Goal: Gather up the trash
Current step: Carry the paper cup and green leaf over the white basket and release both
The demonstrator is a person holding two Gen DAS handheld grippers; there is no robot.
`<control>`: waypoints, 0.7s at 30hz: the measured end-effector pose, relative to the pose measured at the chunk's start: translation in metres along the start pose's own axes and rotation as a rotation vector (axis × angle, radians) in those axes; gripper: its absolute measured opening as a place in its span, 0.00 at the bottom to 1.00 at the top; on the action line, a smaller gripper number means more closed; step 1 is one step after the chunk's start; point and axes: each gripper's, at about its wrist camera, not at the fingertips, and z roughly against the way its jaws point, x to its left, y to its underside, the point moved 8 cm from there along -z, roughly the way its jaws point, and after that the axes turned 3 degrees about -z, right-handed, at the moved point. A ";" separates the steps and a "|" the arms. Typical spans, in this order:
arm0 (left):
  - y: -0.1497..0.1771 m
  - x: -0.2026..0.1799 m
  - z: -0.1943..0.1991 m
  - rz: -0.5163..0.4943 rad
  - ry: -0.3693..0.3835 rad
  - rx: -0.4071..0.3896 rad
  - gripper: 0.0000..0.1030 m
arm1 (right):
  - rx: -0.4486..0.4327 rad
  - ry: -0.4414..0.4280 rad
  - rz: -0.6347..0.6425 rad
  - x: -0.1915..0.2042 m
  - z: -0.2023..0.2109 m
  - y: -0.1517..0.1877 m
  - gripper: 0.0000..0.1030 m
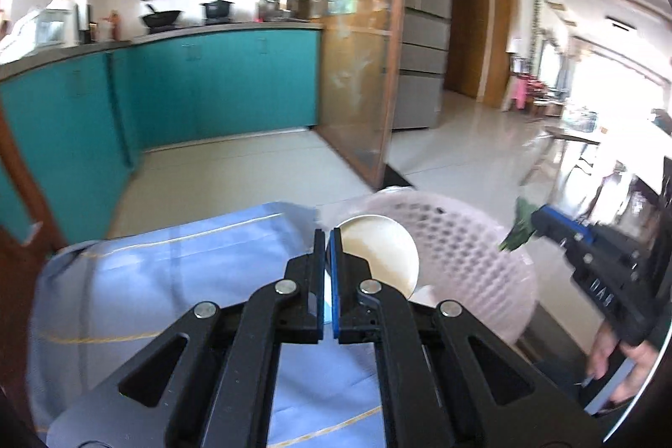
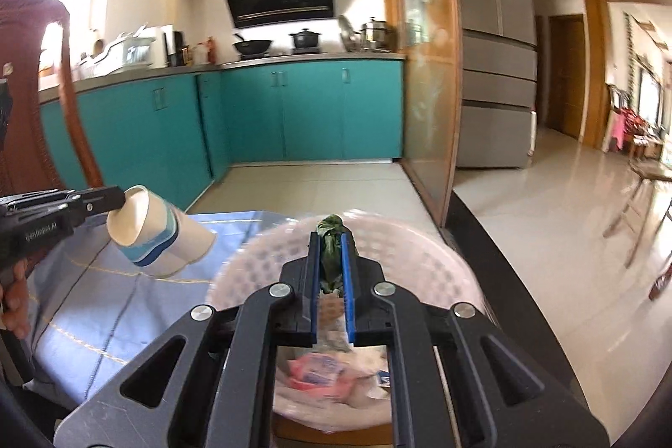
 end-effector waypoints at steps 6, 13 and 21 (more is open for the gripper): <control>-0.007 -0.042 -0.040 -0.024 0.094 0.035 0.03 | 0.017 0.017 -0.020 -0.021 -0.006 0.010 0.10; 0.003 -0.073 -0.082 -0.058 0.141 0.119 0.16 | 0.046 -0.005 -0.046 -0.023 -0.022 0.017 0.10; 0.000 -0.034 -0.050 0.007 0.052 0.057 0.63 | 0.063 -0.024 -0.030 -0.009 -0.028 0.014 0.50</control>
